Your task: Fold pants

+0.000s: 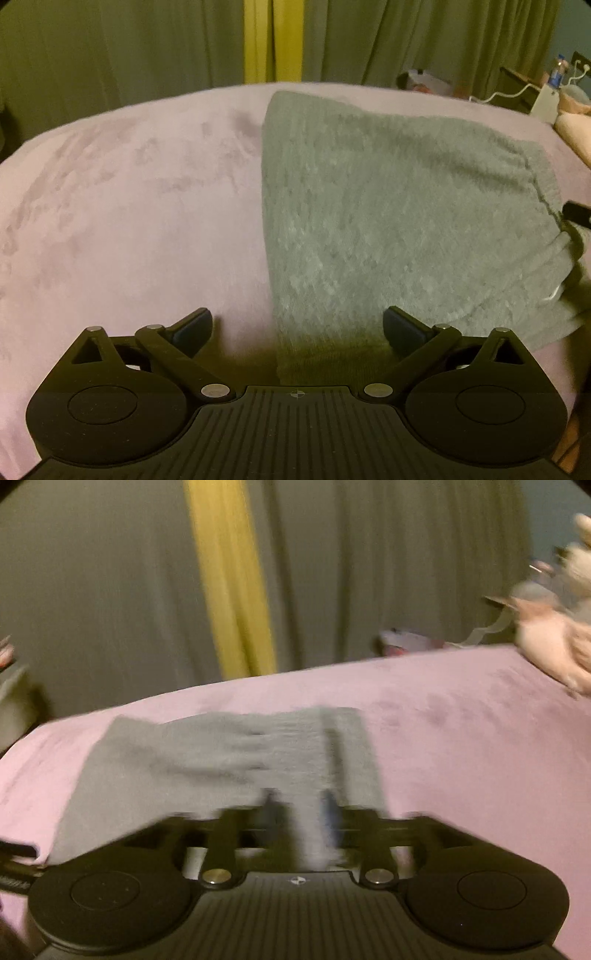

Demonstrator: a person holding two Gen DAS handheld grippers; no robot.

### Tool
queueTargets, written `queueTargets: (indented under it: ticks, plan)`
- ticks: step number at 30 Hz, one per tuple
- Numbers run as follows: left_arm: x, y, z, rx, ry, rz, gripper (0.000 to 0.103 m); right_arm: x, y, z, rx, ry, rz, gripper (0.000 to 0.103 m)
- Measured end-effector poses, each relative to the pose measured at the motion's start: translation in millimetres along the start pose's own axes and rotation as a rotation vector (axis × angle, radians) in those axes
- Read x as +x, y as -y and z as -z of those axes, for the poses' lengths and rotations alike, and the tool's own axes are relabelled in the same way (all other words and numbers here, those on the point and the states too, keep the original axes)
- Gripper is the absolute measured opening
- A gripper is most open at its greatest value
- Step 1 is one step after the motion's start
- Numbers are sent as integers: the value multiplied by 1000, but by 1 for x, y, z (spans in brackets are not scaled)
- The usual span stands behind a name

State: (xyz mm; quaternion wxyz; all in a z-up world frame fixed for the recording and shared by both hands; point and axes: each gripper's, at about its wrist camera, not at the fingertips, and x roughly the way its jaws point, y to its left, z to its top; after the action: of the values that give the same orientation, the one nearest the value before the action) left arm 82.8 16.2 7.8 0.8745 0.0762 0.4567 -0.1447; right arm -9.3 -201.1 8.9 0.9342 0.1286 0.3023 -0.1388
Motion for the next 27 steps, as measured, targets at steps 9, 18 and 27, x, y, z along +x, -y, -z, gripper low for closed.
queueTargets:
  ticks: [9,18,27]
  plan:
    - [12,-28,-31,-124,-17,104,102,30,56,-7,244,-183,-115,99]
    - [68,-57,-56,-265,-106,360,102,98,120,-7,538,-400,-450,99]
    - [89,-35,-65,-107,-63,447,103,123,103,-14,474,-363,-562,98]
